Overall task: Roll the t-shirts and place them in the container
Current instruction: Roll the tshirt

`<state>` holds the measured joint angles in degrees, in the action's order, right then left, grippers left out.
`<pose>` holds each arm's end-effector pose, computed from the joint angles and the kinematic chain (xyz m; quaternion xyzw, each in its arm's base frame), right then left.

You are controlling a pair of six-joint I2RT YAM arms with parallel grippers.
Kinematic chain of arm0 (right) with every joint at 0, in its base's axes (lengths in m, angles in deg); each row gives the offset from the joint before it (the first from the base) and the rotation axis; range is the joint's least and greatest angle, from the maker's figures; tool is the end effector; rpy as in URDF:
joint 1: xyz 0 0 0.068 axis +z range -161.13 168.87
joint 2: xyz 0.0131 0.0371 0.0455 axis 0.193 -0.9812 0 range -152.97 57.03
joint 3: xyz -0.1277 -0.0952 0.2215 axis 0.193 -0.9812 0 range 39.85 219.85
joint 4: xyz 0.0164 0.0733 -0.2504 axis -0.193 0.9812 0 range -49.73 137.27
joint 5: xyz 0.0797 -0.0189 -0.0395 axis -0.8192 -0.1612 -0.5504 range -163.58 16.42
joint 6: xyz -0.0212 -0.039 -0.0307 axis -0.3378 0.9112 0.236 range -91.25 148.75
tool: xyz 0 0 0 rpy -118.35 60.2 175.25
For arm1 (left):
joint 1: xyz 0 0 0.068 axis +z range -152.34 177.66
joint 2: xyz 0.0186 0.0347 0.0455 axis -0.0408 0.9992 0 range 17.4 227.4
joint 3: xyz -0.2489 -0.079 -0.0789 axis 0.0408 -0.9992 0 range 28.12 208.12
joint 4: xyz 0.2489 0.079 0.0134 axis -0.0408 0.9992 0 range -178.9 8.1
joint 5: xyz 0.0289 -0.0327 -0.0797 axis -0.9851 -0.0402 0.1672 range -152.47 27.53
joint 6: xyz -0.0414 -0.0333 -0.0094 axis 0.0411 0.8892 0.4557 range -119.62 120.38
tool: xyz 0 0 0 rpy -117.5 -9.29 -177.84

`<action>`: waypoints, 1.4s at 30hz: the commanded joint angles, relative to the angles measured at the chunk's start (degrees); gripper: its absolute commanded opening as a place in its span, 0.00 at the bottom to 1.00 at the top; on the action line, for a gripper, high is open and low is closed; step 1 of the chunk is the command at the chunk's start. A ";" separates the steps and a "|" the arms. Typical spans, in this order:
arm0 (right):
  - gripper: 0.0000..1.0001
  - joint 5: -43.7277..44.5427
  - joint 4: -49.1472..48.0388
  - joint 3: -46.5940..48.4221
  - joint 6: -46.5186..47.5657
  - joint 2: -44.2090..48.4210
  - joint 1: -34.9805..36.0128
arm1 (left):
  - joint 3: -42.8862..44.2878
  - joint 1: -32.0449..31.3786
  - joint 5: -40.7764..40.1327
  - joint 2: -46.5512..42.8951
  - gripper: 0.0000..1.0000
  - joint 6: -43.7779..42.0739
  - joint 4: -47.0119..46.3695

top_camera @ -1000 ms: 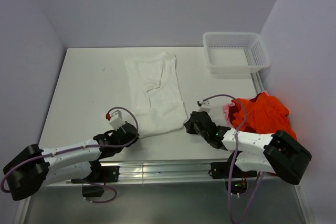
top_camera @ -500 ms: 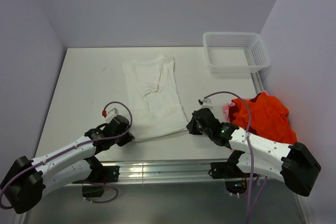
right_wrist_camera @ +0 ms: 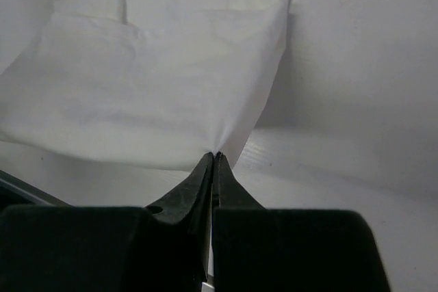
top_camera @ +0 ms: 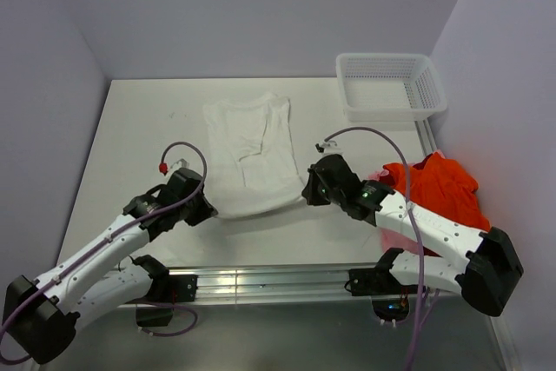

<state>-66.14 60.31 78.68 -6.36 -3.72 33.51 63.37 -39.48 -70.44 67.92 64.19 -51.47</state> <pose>0.1612 0.1526 0.2350 -0.0494 0.9105 0.2149 0.3497 0.1389 -0.0990 0.2237 -0.2396 0.9146 -0.2041 0.2538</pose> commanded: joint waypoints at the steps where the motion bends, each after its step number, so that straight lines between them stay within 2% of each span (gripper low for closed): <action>1: 0.00 -2.52 2.11 5.89 4.61 -2.61 -2.09 | 3.68 3.30 2.78 0.89 0.00 -4.04 2.82; 11: 0.00 -9.20 3.43 14.43 8.39 -9.46 -7.46 | 10.45 13.75 8.40 8.27 0.00 -11.77 1.94; 23: 0.00 -12.80 3.96 22.52 11.29 -18.69 -12.12 | 16.79 22.28 13.50 17.41 0.01 -17.66 0.98; 32: 0.00 -14.83 3.70 27.79 13.40 -25.99 -14.85 | 19.86 25.98 16.14 24.97 0.02 -20.48 -1.66; 42: 0.00 -16.67 4.05 35.96 15.07 -33.99 -17.83 | 28.12 28.00 16.49 33.75 0.07 -22.85 -1.04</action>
<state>-82.56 64.09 110.72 6.78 -36.13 17.23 87.87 -12.51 -53.63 100.07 43.84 -51.96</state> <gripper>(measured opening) 0.008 0.072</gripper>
